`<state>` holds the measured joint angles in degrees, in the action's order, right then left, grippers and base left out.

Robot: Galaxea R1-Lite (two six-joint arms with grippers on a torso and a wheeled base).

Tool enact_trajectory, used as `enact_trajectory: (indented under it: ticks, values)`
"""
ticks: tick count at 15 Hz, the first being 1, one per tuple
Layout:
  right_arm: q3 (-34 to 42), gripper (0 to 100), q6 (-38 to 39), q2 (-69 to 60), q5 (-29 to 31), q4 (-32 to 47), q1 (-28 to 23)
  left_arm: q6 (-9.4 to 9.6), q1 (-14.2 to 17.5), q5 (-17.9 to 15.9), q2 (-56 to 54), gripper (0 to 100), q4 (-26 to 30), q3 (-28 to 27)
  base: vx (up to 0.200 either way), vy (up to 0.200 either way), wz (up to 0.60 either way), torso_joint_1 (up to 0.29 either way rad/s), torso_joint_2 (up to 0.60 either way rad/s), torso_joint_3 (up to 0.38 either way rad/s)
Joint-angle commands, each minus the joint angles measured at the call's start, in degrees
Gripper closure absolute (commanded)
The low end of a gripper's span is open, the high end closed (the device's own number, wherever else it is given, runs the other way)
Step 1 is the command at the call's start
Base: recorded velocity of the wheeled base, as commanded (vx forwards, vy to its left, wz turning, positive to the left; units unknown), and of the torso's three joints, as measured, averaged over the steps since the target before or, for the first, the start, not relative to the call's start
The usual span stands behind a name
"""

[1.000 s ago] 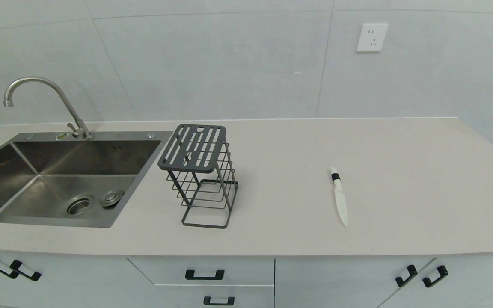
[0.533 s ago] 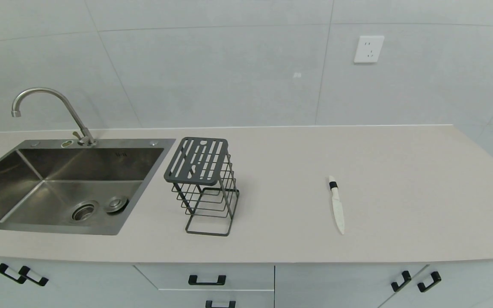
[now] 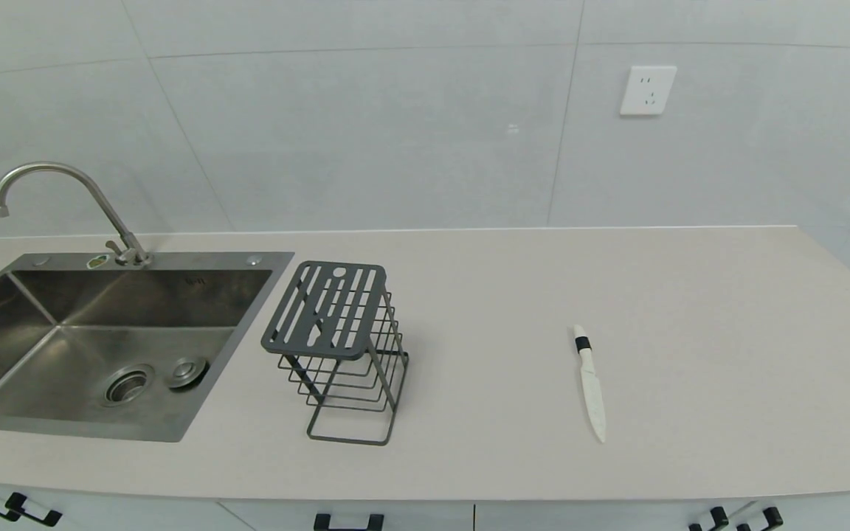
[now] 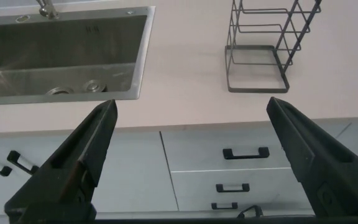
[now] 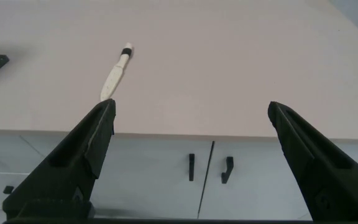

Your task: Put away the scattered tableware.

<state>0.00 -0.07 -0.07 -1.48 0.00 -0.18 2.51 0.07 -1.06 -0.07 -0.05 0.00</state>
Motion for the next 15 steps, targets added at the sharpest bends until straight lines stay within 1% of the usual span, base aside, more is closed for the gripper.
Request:
enact_trajectory:
  ticks: [1,3,10,12,14,15]
  values:
    - [0.0,0,0.1,0.1,0.1,0.0,0.0,-0.05,0.0,0.0,0.1,0,0.0,0.0,0.2,0.2,0.0,0.002,0.0,0.002]
    - [0.0,0,0.1,0.1,0.1,0.0,0.0,0.04,0.0,0.0,0.1,0,0.0,0.0,0.2,0.0,0.0,0.002,0.0,0.0]
    - [0.0,0,0.0,0.1,0.1,0.0,0.0,0.04,0.0,0.0,0.1,0,0.0,0.0,0.0,0.0,0.0,0.0,0.0,0.0]
    - [0.0,0,0.0,0.1,0.0,0.0,0.0,-0.31,0.0,0.0,0.1,0,0.0,0.0,0.0,0.0,0.0,0.0,0.0,0.0]
    - [0.0,0,0.0,0.1,0.0,0.0,0.0,-1.37,0.0,0.0,0.1,0,0.0,0.0,0.0,0.0,0.0,0.0,0.0,0.0]
    - [0.0,0,-0.5,0.1,-0.3,0.0,0.0,-0.31,0.0,0.0,0.1,0,0.0,0.0,0.0,0.0,0.0,0.0,0.0,0.0]
